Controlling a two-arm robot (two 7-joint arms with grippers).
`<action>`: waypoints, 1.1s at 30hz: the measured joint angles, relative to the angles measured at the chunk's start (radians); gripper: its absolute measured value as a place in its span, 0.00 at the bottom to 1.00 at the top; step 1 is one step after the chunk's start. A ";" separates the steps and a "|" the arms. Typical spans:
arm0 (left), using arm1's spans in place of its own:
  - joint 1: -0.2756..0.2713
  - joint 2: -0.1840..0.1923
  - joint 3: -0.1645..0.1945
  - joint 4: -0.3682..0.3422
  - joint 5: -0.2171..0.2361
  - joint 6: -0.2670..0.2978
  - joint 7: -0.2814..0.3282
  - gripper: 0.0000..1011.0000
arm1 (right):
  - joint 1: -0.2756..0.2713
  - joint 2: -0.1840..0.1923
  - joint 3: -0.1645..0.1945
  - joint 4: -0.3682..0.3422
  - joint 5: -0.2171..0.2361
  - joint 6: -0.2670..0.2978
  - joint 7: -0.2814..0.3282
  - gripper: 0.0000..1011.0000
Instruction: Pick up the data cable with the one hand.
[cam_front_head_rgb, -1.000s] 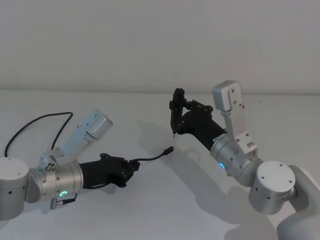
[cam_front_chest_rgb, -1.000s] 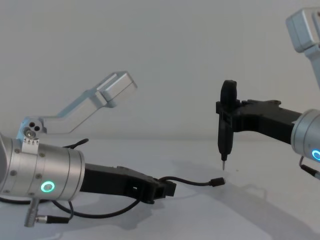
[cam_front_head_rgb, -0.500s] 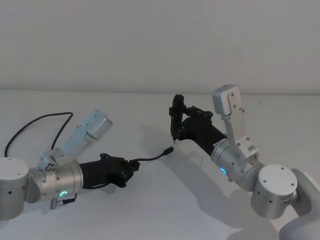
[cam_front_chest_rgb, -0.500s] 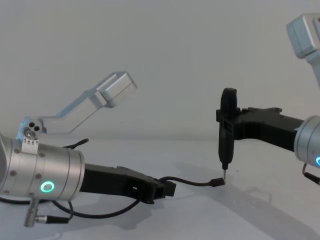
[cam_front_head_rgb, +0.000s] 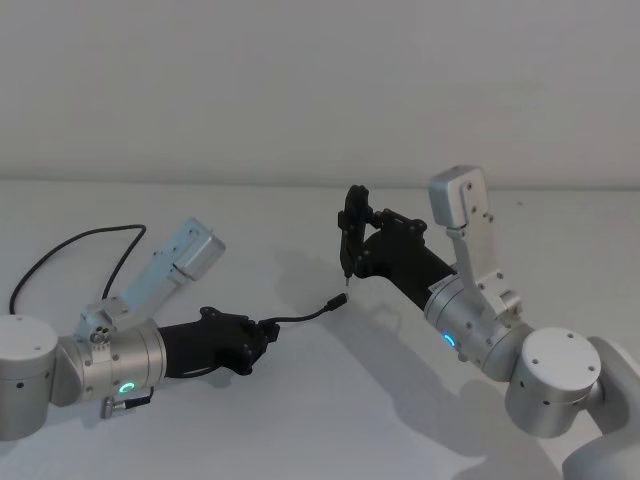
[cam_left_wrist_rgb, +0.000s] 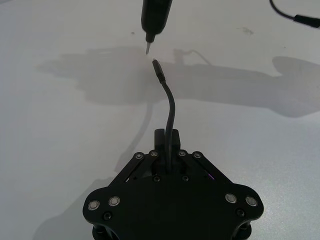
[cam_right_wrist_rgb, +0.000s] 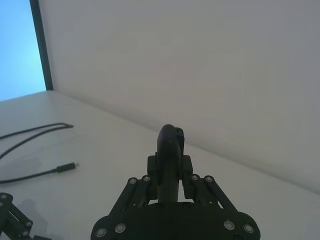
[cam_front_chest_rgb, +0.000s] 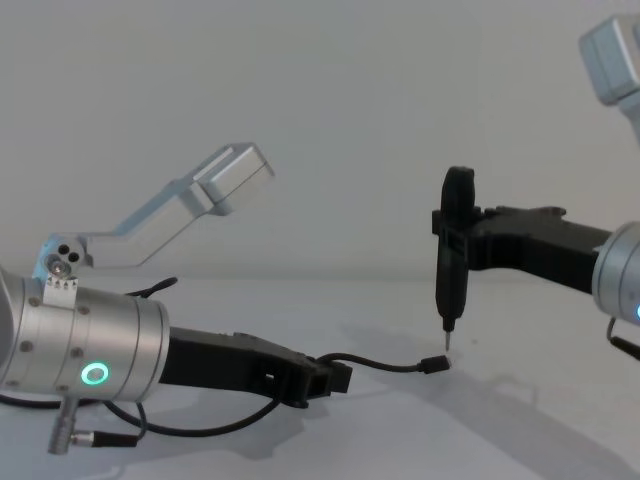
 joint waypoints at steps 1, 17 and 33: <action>0.000 0.000 0.000 0.000 0.000 0.000 0.000 0.04 | -0.001 0.001 0.001 -0.004 0.001 0.000 0.000 0.27; 0.000 0.000 0.000 0.000 0.000 0.000 0.000 0.04 | -0.020 0.017 0.010 -0.054 0.007 0.025 0.002 0.27; 0.000 0.000 0.000 0.000 0.000 0.000 0.000 0.04 | -0.024 0.018 0.001 -0.050 0.001 0.047 0.008 0.27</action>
